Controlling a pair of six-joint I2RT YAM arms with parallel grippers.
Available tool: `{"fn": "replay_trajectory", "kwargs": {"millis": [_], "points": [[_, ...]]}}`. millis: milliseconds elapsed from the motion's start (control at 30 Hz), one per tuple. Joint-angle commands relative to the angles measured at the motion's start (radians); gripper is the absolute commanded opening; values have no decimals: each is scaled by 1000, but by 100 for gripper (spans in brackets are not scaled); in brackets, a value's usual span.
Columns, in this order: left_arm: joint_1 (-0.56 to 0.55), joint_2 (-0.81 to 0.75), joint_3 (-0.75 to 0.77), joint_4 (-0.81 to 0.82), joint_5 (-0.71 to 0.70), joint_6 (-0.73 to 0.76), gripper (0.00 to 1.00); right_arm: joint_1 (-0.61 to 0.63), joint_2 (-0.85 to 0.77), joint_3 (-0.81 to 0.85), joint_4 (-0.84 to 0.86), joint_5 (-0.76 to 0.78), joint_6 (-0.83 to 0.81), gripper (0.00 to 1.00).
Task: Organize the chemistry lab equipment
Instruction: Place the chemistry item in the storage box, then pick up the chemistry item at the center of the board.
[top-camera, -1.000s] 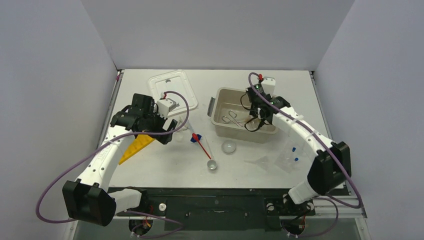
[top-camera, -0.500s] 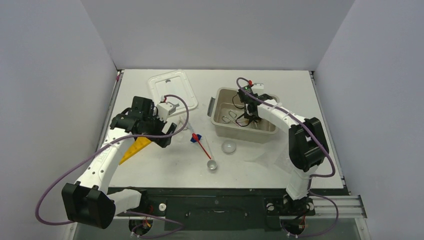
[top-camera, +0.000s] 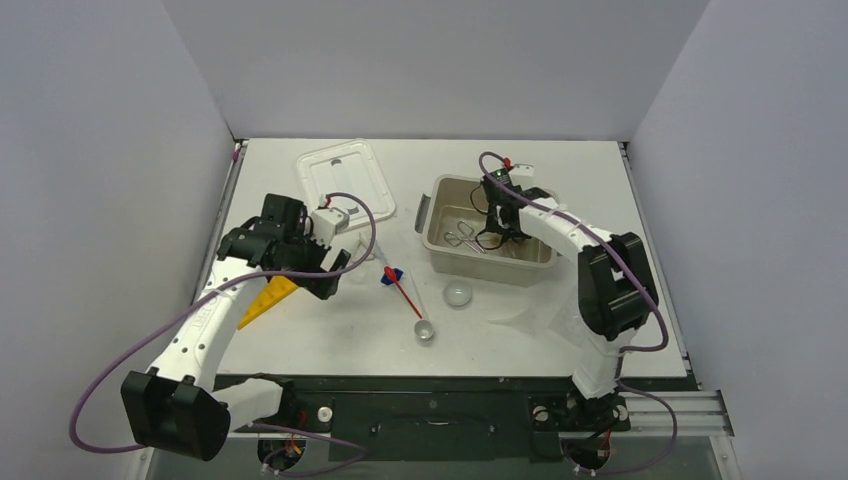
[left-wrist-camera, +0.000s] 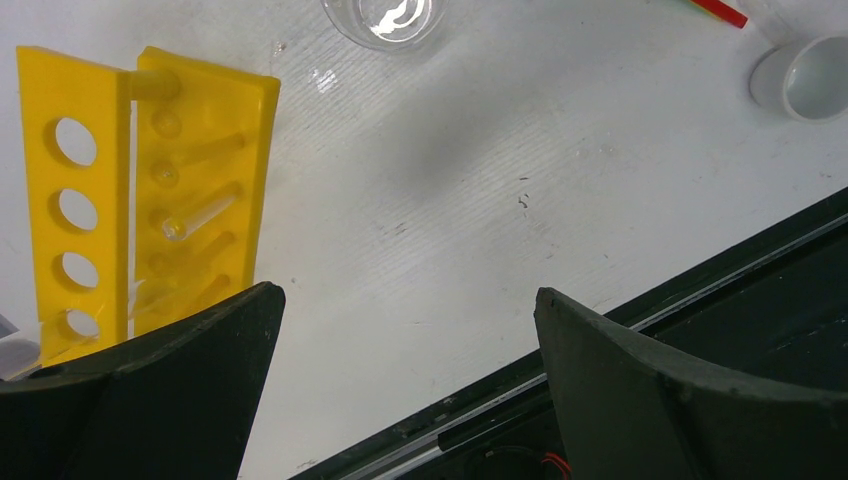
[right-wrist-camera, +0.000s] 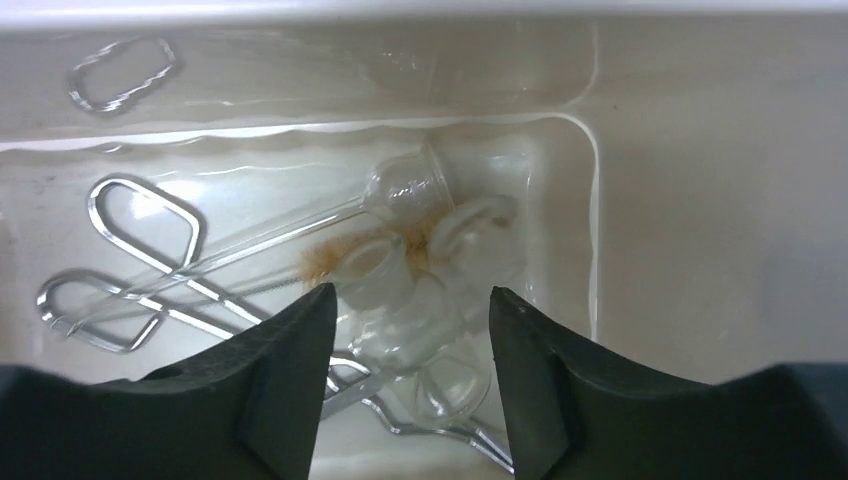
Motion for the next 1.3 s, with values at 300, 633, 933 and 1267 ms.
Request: {"fn": "replay_trajectory", "kwargs": {"millis": [300, 633, 933, 1267], "points": [[6, -11, 128, -57, -23, 2, 97, 47, -556, -197, -54, -18, 73, 65], [-1, 15, 105, -18, 4, 1, 97, 149, -993, -655, -147, -40, 292, 64], [-6, 2, 83, 6, 20, -7, 97, 221, -1058, -825, -134, -81, 398, 59], [-7, 16, 69, 25, 18, -7, 97, 232, -1027, -945, 37, -181, 456, 41]]}}
